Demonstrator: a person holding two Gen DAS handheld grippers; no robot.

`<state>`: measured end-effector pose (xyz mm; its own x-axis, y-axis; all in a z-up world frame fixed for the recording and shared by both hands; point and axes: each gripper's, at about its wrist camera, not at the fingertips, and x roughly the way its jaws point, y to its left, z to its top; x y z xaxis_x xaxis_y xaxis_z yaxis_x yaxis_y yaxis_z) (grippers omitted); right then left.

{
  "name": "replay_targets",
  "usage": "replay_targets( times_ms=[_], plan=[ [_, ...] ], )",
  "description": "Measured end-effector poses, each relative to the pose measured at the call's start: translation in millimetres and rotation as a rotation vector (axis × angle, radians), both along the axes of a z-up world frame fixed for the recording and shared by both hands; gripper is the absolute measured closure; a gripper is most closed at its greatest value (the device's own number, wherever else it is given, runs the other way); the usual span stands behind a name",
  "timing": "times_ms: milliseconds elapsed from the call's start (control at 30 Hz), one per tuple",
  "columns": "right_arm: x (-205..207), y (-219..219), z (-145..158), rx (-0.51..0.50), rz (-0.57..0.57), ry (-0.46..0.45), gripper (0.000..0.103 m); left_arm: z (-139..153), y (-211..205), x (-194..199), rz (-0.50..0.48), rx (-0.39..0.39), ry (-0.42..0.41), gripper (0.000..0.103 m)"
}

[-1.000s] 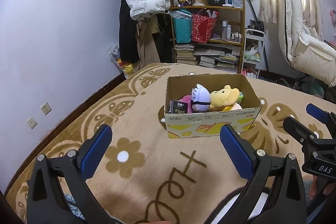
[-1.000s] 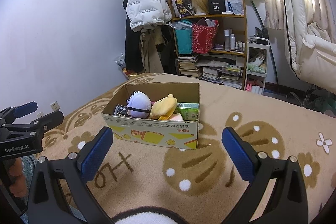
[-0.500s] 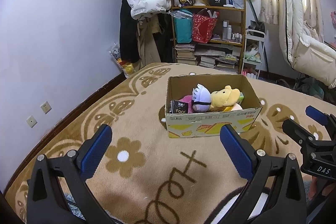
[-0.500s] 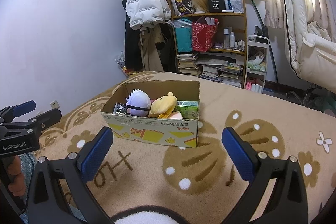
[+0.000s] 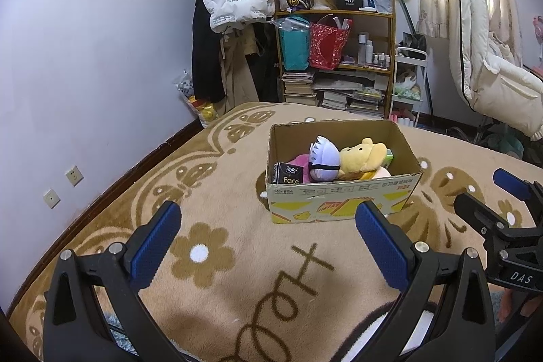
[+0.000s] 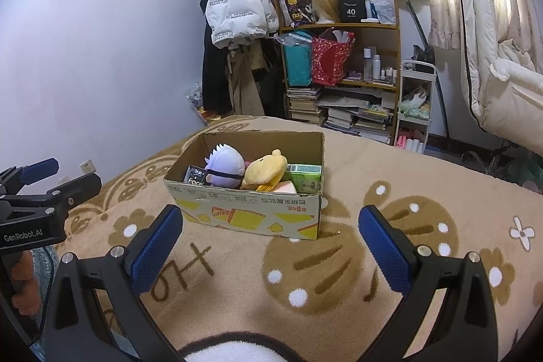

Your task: Organize soft objects

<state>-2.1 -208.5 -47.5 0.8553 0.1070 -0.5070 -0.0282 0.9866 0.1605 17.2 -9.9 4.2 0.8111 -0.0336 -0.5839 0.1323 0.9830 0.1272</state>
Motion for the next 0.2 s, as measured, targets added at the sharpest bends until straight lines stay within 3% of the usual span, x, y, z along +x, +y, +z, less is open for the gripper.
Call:
replay_targets(
  times_ms=[200],
  plan=[
    [0.9,-0.1,0.8,0.003,-0.002,-0.001,0.0,0.1,-0.7,0.1,-0.004,-0.001,0.005,0.001]
  ],
)
